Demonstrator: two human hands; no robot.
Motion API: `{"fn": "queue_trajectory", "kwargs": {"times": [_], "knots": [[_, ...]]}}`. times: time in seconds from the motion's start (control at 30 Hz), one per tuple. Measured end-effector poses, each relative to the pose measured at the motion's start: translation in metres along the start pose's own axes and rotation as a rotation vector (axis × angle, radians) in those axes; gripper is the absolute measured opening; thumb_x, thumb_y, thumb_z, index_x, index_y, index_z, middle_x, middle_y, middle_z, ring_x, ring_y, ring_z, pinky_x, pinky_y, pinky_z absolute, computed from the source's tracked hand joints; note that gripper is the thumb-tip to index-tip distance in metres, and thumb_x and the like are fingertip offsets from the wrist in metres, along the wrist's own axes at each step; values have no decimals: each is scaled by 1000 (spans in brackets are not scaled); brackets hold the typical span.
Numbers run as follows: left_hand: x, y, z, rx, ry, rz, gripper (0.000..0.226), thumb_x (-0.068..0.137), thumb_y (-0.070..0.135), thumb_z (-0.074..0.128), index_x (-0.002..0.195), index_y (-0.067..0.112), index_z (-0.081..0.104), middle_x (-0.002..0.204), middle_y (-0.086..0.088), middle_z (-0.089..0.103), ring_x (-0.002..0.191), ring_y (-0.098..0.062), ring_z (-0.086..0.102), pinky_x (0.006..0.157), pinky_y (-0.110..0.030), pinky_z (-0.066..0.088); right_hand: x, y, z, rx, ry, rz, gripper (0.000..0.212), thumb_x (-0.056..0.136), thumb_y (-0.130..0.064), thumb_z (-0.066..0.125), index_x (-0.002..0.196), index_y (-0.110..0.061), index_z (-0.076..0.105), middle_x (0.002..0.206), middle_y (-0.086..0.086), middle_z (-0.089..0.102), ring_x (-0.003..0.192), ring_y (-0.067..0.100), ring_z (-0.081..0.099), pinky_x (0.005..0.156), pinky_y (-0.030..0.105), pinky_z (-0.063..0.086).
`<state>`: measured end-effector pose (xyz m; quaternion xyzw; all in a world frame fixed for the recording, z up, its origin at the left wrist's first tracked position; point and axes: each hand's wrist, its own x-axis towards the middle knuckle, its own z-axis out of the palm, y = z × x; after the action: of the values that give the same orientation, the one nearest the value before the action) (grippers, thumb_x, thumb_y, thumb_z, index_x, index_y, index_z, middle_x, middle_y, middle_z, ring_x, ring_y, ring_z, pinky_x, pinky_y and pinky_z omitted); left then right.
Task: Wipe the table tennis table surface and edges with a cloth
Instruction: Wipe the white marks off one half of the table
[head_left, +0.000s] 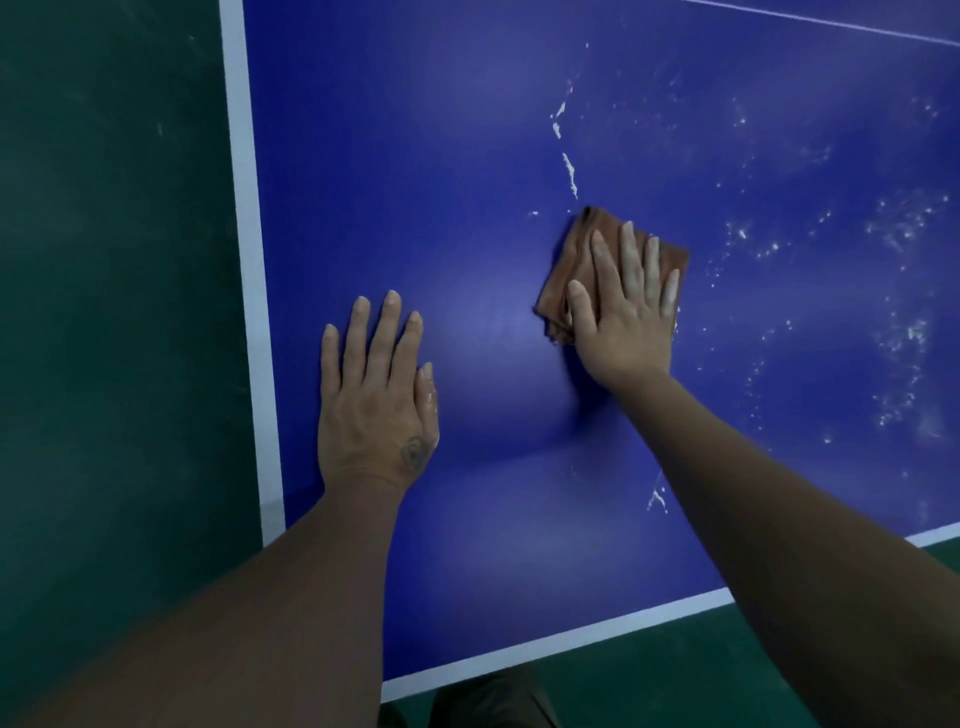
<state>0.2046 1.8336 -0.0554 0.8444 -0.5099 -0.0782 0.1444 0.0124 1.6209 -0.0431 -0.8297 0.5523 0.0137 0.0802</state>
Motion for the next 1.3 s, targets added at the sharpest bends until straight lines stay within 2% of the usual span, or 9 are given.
{"fn": "queue_trajectory", "kwargs": {"times": [0.13,0.37,0.5,0.67,0.73,0.83,1.07,1.17,1.3], "knots": [[1,1,1,16,4,-2,57,117,37,29,168,14,38,182,-5,21,170,-30,10,137,-58,12,-20,-32,9,-27,34,-91,67,110,-58,30,171,-29,28,181,0,12,168,31,3,132,63,1],[2,-1,5,26,29,1,55,116,35,33,167,15,39,181,-5,24,170,-27,11,137,-57,12,43,-80,13,26,85,-338,62,110,-59,37,167,-33,37,179,-3,21,167,26,12,133,59,6],[1,0,6,30,51,2,55,116,36,36,166,14,42,180,-6,26,170,-28,14,136,-59,16,78,-25,2,28,86,-240,63,108,-61,37,167,-39,34,179,-7,17,167,24,10,133,59,5],[1,2,3,35,24,-44,62,115,42,34,171,14,33,182,-7,20,170,-27,11,137,-57,14,70,35,-11,38,-18,-57,68,109,-64,24,172,-37,17,181,-7,2,167,23,-6,132,62,-3],[8,12,1,35,41,-161,65,114,45,33,173,17,28,183,-5,17,171,-26,7,138,-54,9,46,29,-8,-6,-13,-83,68,110,-60,25,172,-34,17,182,-5,1,168,26,-6,131,63,-2],[42,34,2,43,86,-368,69,113,47,32,175,19,21,184,-6,10,171,-30,3,137,-58,4,22,-5,1,-47,56,-232,66,110,-56,37,170,-30,30,180,1,14,167,31,6,131,64,5],[58,39,17,80,129,-393,68,114,47,32,174,19,23,183,-10,12,170,-33,4,136,-60,5,98,-81,12,43,106,-470,64,109,-60,41,166,-32,40,178,-3,23,167,26,13,133,59,2],[62,41,16,58,102,-404,69,113,48,32,174,19,22,184,-10,10,171,-32,2,136,-60,4,128,-62,7,46,114,-472,63,108,-62,41,165,-34,41,178,-5,23,167,24,14,133,58,5],[61,42,16,51,99,-410,69,112,47,33,174,17,24,183,-10,12,170,-33,3,136,-62,4,139,3,-6,6,86,-318,65,109,-63,35,169,-37,31,180,-8,16,168,22,6,132,60,6]]}}
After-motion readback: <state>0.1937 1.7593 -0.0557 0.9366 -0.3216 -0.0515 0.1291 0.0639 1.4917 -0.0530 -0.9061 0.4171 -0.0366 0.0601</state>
